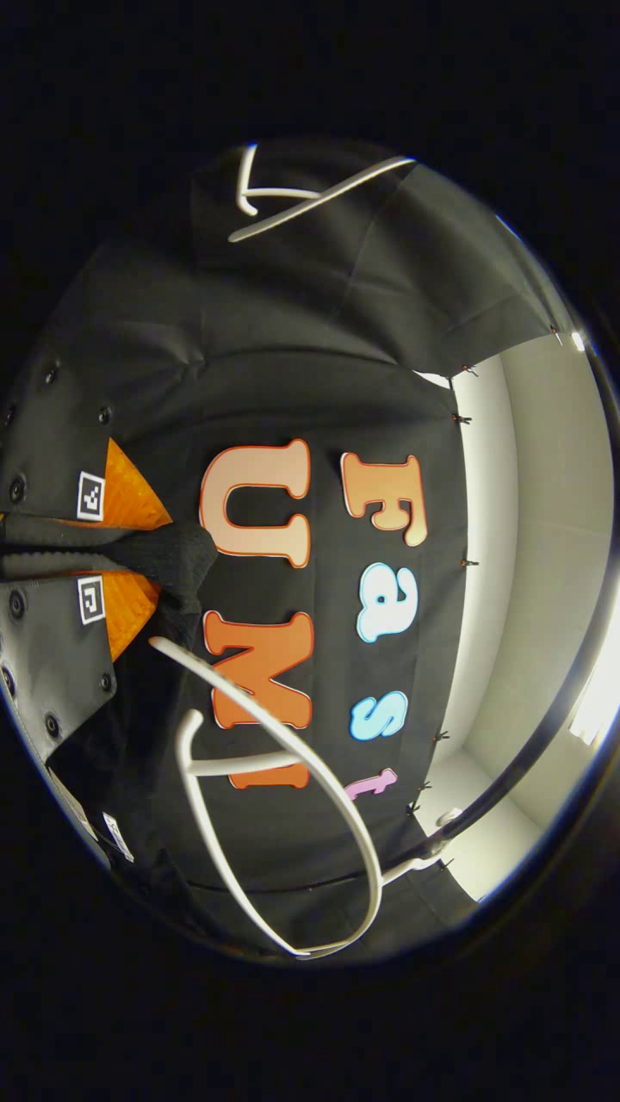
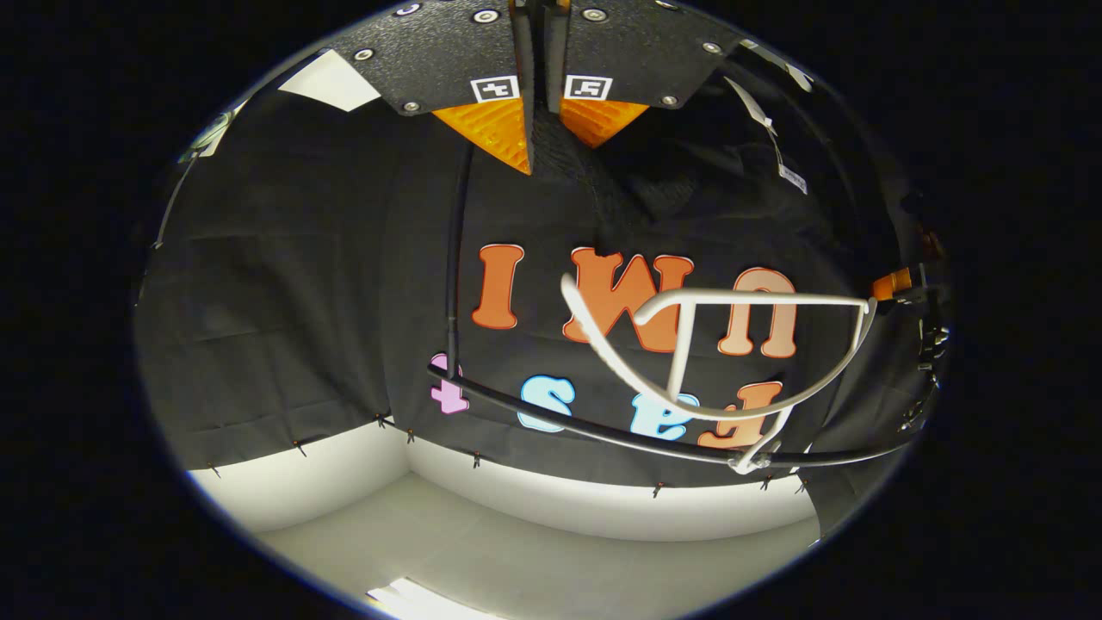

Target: Grasp the clothes on the hanger with both hands and then place them into the laundry hamper below.

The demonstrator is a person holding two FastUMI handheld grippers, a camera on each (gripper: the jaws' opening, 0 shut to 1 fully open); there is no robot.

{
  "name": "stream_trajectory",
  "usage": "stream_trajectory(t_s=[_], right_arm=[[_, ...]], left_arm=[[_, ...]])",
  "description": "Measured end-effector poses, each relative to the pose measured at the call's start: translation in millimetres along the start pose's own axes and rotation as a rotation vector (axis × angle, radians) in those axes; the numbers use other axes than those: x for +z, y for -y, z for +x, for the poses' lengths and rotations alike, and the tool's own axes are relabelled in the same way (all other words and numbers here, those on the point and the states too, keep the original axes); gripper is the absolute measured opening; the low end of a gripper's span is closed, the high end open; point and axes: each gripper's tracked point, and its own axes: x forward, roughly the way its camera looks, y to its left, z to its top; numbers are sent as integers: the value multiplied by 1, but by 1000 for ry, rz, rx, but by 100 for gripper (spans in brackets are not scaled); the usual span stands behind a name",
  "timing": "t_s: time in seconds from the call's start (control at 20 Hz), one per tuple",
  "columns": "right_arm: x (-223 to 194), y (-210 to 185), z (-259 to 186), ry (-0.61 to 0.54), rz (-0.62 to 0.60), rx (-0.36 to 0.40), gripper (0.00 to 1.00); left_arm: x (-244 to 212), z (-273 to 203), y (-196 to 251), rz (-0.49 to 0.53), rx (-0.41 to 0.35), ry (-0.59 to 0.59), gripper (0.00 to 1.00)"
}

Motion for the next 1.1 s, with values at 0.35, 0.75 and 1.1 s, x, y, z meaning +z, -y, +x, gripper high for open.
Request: stream_trajectory(t_s=[0.35,0.75,1.1], right_arm=[[-30,-28,-22,-69,1,45,5],[-49,-83,-46,-99,13,146,6],[-103,-132,-59,-214,37,237,6]], left_arm=[[-33,-29,-9,33,5,-79,10],[-66,-68,8,23,-36,-170,9],[-130,-100,33,12,-100,-317,10]])
